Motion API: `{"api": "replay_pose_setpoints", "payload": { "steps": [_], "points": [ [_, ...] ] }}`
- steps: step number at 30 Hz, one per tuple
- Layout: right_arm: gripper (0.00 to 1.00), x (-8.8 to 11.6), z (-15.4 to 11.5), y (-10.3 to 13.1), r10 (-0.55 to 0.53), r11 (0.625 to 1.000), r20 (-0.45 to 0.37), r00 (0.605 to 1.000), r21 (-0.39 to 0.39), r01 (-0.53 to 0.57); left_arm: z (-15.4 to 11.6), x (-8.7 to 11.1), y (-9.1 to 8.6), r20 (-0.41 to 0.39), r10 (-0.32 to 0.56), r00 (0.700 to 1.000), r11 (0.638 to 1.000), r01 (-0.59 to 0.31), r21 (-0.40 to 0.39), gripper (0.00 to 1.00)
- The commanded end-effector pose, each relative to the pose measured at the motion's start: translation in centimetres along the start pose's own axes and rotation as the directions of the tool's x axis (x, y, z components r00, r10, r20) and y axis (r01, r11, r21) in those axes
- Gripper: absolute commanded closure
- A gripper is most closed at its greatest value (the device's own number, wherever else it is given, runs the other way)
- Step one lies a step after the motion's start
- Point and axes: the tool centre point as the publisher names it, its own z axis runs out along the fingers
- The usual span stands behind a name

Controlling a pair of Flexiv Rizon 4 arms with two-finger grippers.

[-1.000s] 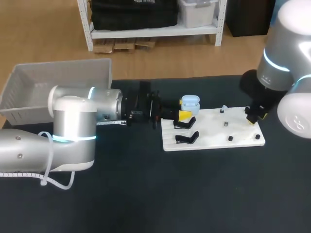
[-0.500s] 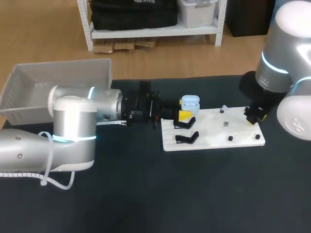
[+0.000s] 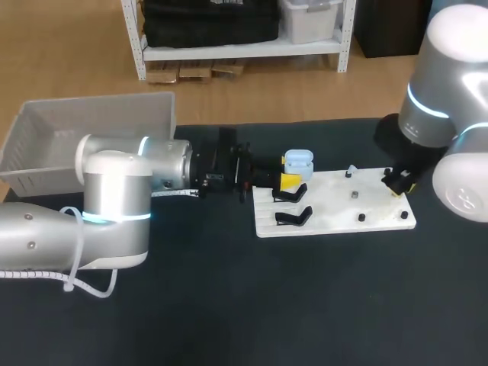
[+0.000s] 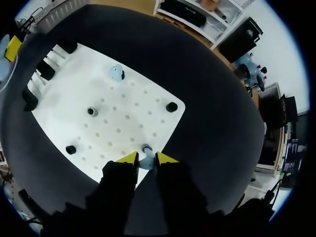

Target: Pick up each earbud case from the left stands, insert the matching earbuds, close the lid, and place the case in the box.

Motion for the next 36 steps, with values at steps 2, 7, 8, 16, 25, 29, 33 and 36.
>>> {"api": "replay_pose_setpoints", "payload": {
  "steps": [2,7,8,16,25,29,33,36],
  "points": [
    [0.98,0.1,0.2,0.0,0.007,1.000,0.002,1.000,0.011,-0.007,0.0,0.1,-0.2,0.002,0.003,1.000,1.000,-0.003,-0.007,1.00],
    [1.00,0.3,0.0,-0.1,0.012,1.000,0.006,1.000,0.016,-0.012,0.0,0.1,-0.2,0.002,0.003,1.000,1.000,-0.003,-0.007,1.00],
    [1.00,0.3,-0.2,0.0,0.013,1.000,0.007,1.000,0.017,-0.013,0.0,0.1,-0.2,0.002,0.003,1.000,1.000,-0.003,-0.007,1.00],
    [1.00,0.3,-1.6,0.3,0.010,0.999,0.012,1.000,0.040,-0.011,0.0,0.1,-0.2,0.002,0.003,1.000,1.000,-0.003,-0.007,1.00],
    [1.00,0.0,-6.0,1.9,0.037,0.997,0.014,0.999,0.065,-0.038,0.0,0.1,-0.2,0.002,0.003,1.000,1.000,-0.003,-0.007,1.00],
    [1.00,-0.8,-9.1,3.2,0.125,0.990,-0.012,0.992,0.065,-0.124,0.0,0.1,-0.2,0.002,0.003,1.000,1.000,-0.003,-0.007,1.00],
    [1.00,-1.6,-12.8,5.3,0.244,0.969,-0.035,0.969,0.036,-0.243,0.0,0.1,-0.2,0.002,0.003,1.000,1.000,-0.003,-0.007,1.00],
    [1.00,-1.9,-14.9,7.4,0.269,0.963,-0.070,0.960,0.046,-0.267,0.0,0.1,-0.2,0.002,0.003,1.000,1.000,-0.003,-0.007,1.00]
  ]
}}
